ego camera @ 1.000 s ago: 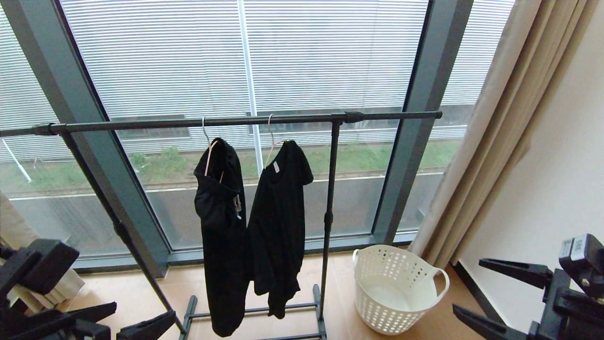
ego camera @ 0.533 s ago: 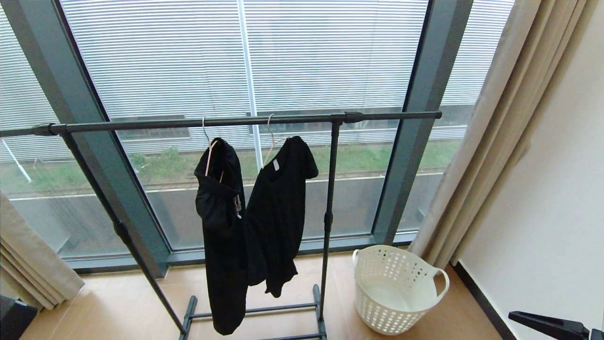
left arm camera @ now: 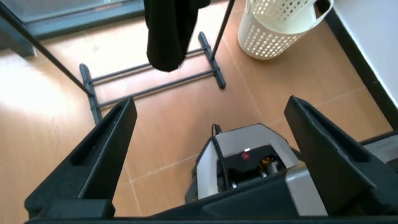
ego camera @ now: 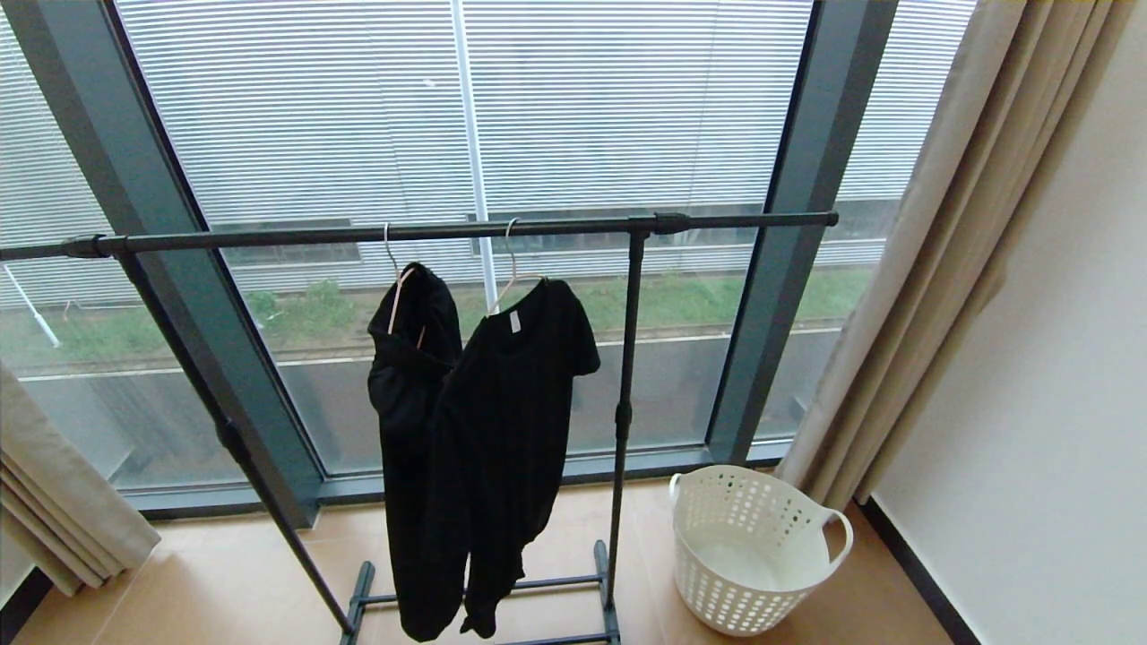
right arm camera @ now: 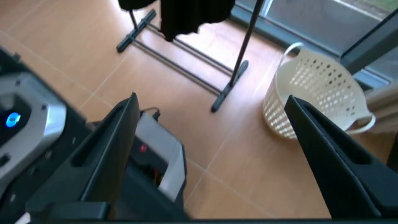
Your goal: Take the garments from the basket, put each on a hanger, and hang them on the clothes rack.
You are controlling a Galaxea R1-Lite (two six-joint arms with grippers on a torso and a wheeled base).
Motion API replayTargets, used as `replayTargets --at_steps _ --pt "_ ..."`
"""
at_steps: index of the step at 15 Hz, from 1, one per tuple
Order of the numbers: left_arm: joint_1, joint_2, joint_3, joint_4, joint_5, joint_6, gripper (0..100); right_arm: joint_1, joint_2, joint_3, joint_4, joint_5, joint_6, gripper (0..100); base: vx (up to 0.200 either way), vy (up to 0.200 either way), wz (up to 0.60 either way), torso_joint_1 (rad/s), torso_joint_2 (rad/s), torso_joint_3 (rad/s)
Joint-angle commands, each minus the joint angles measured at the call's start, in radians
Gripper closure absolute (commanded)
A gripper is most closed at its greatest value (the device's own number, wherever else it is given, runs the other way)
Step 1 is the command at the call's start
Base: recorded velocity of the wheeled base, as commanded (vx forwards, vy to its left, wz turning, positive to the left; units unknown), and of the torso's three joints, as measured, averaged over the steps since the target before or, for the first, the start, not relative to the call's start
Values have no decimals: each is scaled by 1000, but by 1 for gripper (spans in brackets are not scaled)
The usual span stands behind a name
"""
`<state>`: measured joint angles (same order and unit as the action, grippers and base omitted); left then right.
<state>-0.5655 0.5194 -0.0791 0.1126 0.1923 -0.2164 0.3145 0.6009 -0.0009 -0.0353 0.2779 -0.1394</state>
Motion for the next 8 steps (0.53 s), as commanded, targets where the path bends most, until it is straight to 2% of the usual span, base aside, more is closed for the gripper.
replayTargets --at_steps 1,4,6,8 --pt "15 -27 4 -1 4 6 0 -25 -73 -1 2 -8 6 0 0 0 0 0 0 0" --pt "153 -64 9 -1 10 86 0 -156 -177 -1 3 -12 4 0 0 0 0 0 0 0" --pt "254 -170 42 -10 13 229 0 -227 -243 -1 5 -11 4 0 0 0 0 0 0 0" --pt "363 -252 42 -11 10 247 0 -279 -302 -2 5 -11 4 0 0 0 0 0 0 0"
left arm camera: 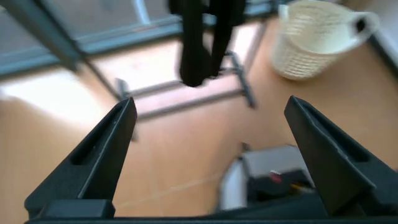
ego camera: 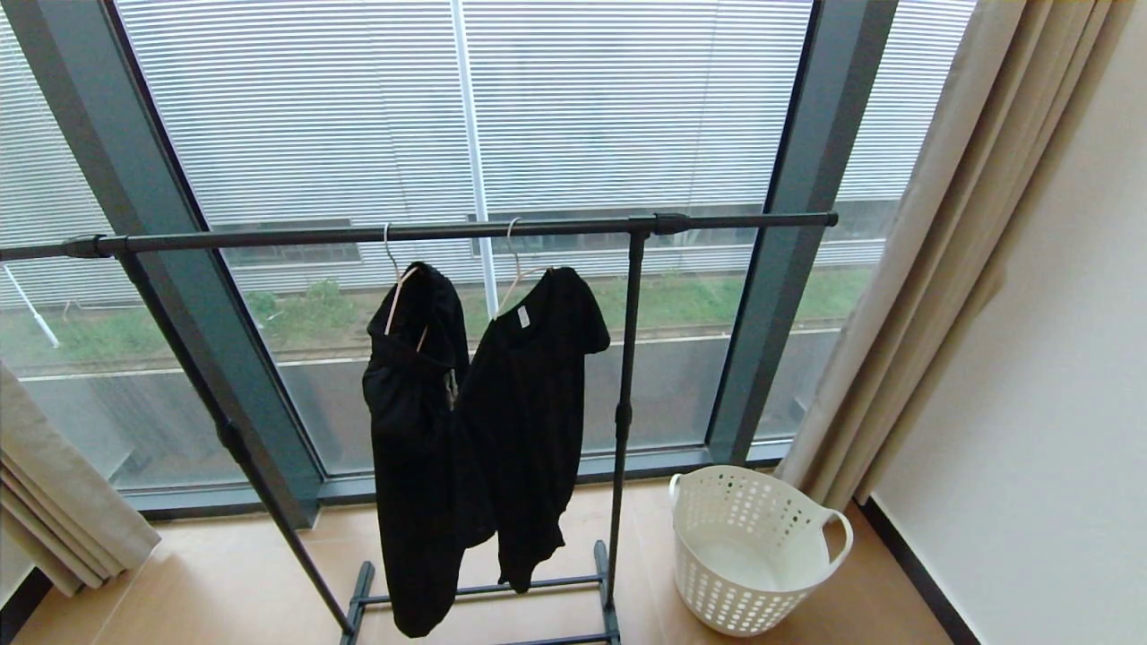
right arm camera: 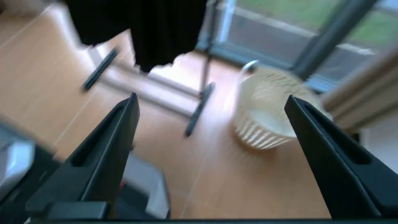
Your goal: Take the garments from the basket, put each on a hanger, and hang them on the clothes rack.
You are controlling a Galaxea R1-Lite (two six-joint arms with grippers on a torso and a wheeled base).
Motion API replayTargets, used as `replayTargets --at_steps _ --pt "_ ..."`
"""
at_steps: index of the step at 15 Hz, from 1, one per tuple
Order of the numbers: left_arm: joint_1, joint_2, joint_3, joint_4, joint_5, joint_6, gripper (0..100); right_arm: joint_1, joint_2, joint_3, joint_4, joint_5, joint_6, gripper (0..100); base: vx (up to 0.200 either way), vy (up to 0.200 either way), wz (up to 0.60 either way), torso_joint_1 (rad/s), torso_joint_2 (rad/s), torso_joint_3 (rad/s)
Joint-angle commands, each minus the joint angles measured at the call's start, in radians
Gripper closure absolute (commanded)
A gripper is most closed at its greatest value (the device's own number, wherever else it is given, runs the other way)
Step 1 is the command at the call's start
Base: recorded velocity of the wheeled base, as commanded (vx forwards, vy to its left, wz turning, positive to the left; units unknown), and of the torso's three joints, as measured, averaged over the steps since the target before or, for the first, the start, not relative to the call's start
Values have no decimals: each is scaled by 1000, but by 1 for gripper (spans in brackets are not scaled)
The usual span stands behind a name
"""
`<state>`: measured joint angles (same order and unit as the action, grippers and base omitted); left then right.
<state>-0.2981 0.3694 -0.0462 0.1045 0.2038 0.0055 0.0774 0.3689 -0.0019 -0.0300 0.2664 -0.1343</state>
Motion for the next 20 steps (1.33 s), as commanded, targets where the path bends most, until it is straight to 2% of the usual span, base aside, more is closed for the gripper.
replayTargets --at_steps 1,5,7,9,10,11,12,13,15,17,18,20 --pt "148 -135 9 -3 -3 33 0 -62 -94 -1 -1 1 -1 0 0 0 0 0 0 0" --pt "312 -308 9 -5 -9 79 0 -88 -134 -1 -1 -12 -1 0 0 0 0 0 0 0" --pt "312 -340 9 -15 -15 73 0 -93 -157 -1 -1 -21 -1 0 0 0 0 0 0 0" --pt "300 -369 12 -15 -64 68 0 -136 -216 -1 1 -59 -1 0 0 0 0 0 0 0" --pt "300 -369 14 -15 -86 40 0 -154 -263 -1 1 -65 -1 0 0 0 0 0 0 0" --pt "300 -369 15 -15 -98 31 0 -171 -274 0 -2 -90 -1 0 0 0 0 0 0 0" --pt "300 -369 17 -15 -101 31 0 -174 -272 2 -10 -147 1 0 0 0 0 0 0 0" --pt "300 -369 15 -15 -142 27 0 -174 -274 2 -13 -185 4 0 0 0 0 0 0 0" --pt "298 -369 12 -15 -271 27 0 -174 -274 2 -13 -214 19 0 0 0 0 0 0 0" --pt "300 -369 12 -15 -271 31 0 -174 -274 2 -11 -320 15 0 0 0 0 0 0 0" --pt "300 -369 12 -15 -262 31 0 -174 -274 2 -11 -320 18 0 0 0 0 0 0 0" --pt "298 -369 14 -15 -241 31 0 -131 -266 -4 7 -184 44 0 0 0 0 0 0 0"
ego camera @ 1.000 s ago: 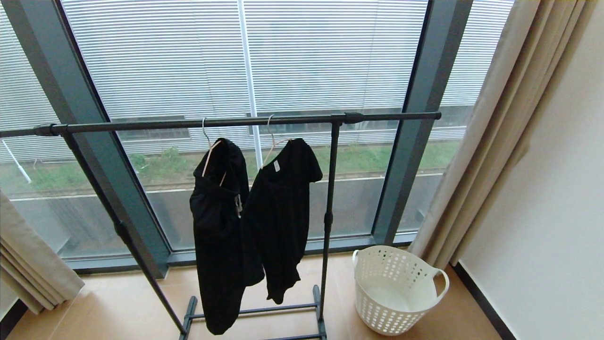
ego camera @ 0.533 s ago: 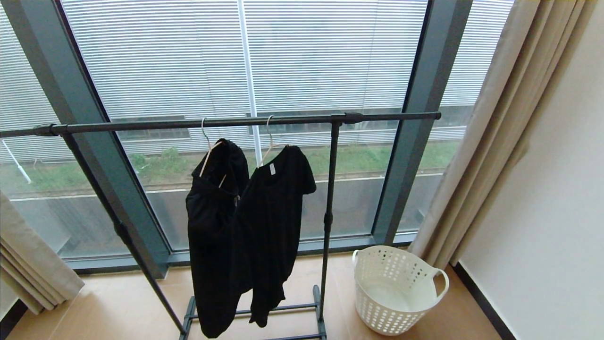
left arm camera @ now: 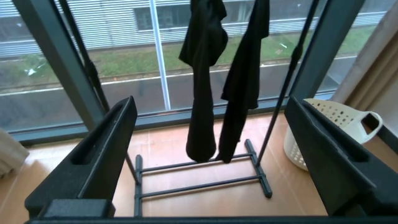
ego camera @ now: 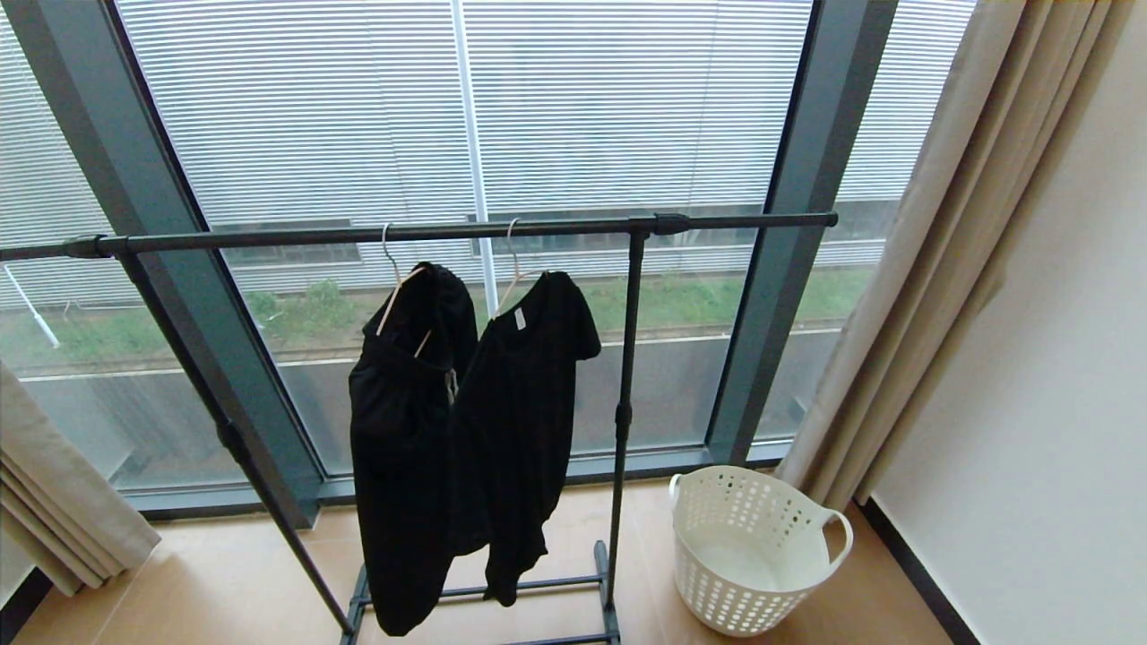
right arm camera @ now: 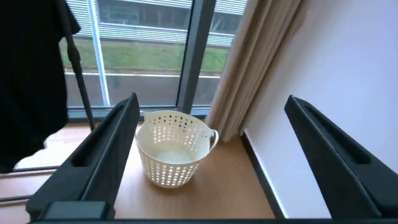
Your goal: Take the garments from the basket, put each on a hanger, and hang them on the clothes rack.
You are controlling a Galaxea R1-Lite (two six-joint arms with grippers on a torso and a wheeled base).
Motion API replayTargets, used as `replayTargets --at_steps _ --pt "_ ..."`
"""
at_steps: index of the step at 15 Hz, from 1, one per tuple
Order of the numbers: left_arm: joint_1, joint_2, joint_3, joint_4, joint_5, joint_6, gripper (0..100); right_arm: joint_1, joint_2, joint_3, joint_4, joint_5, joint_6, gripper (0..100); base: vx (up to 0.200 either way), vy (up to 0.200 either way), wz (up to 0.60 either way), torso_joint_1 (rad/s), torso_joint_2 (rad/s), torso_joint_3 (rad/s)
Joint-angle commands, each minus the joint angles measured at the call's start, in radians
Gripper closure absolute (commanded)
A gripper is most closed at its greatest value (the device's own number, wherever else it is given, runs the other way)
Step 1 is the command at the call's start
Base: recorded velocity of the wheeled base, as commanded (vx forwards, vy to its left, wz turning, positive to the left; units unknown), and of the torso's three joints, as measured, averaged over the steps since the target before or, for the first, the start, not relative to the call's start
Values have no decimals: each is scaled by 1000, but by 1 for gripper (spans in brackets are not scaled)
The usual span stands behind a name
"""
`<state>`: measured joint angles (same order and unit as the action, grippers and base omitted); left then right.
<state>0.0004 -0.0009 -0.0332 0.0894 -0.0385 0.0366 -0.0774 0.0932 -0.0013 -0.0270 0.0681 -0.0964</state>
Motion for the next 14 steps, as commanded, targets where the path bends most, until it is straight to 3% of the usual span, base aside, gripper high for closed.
replayTargets --at_steps 1,3,5,7,8,12,14 --pt "1 1 1 0 0 0 0 50 48 -13 24 144 43 0 0 0 0 0 0 0" --pt "1 1 1 0 2 -1 0 47 -20 -9 15 147 55 0 0 0 0 0 0 0" --pt "1 1 3 -2 6 5 0 56 -32 1 -13 36 52 0 0 0 0 0 0 0" --pt "1 1 4 0 35 6 0 81 -92 1 -7 33 47 0 0 0 0 0 0 0" --pt "1 1 6 -2 97 6 0 90 -76 1 -4 42 40 0 0 0 0 0 0 0" --pt "1 1 4 -2 92 -1 0 87 -87 1 -7 18 81 0 0 0 0 0 0 0" --pt "1 1 4 -2 95 -27 0 85 -87 1 -4 -77 115 0 0 0 0 0 0 0"
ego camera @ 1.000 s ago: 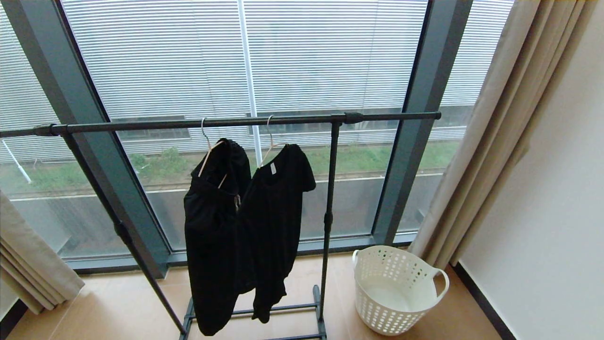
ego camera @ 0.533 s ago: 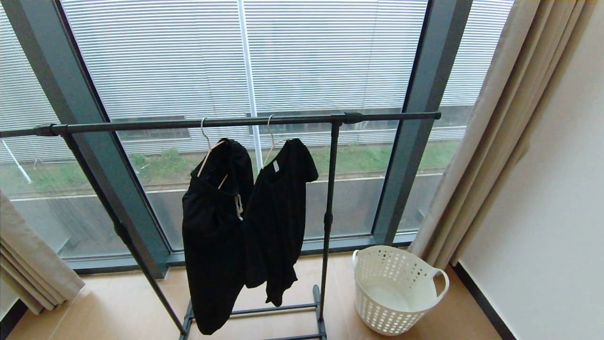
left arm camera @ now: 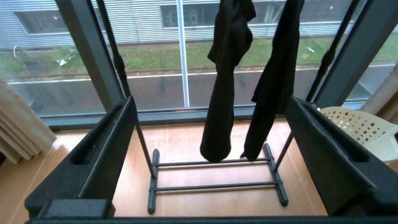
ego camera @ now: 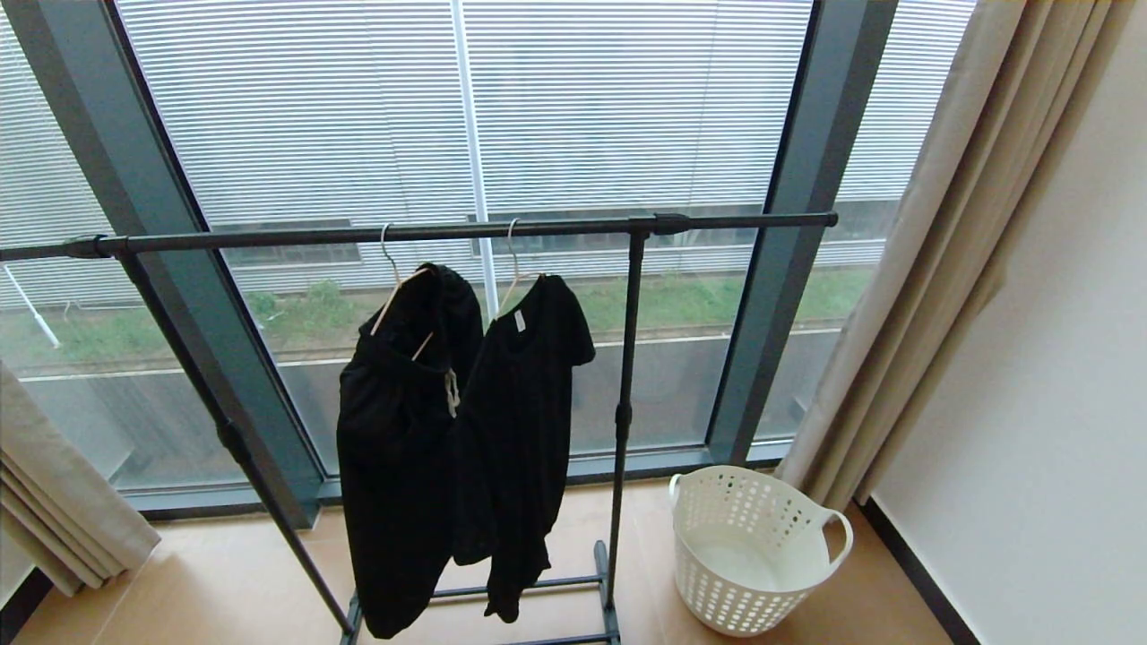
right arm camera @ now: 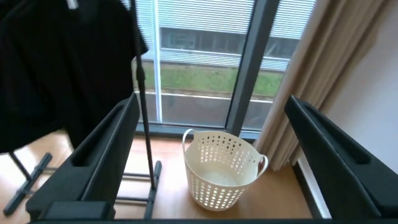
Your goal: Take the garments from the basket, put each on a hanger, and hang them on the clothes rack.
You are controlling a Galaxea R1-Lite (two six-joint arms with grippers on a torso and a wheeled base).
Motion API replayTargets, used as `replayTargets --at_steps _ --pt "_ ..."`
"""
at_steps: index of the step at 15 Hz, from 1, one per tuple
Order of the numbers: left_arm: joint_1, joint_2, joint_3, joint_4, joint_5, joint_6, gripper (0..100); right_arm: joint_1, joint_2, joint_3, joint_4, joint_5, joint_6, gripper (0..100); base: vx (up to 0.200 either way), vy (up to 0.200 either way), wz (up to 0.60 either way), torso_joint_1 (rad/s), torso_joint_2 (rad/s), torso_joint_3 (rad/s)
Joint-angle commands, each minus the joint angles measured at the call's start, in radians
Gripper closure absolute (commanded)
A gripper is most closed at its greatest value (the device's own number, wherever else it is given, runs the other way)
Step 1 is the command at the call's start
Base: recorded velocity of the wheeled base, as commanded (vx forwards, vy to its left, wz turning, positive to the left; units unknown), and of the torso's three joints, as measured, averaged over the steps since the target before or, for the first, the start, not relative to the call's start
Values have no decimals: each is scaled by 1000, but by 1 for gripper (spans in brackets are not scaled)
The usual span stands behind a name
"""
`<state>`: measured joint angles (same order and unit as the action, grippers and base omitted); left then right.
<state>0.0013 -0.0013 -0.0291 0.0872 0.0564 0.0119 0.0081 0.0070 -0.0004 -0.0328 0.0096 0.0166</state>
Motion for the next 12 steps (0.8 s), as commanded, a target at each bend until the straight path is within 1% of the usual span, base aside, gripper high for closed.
replayTargets --at_steps 1,2,5,6,7,8,12 --pt "0 1 0 0 5 -4 0 0 -1 0 4 -105 -6 0 0 0 0 0 0 0" --pt "0 1 0 -1 11 -6 0 0 -1 0 5 -128 -17 0 0 0 0 0 0 0" --pt "0 1 -2 -1 5 -27 0 0 -1 0 7 -129 -17 0 0 0 0 0 0 0" --pt "0 1 -2 -1 5 -27 0 0 -1 0 8 -122 -14 0 0 0 0 0 0 0" --pt "0 1 -2 0 5 -27 0 0 -1 0 13 -91 -3 0 0 0 0 0 0 0" --pt "0 1 -2 -1 5 -27 0 0 -1 0 11 -76 6 0 0 0 0 0 0 0" --pt "0 1 -2 0 5 -27 0 0 -1 0 11 -74 9 0 0 0 0 0 0 0"
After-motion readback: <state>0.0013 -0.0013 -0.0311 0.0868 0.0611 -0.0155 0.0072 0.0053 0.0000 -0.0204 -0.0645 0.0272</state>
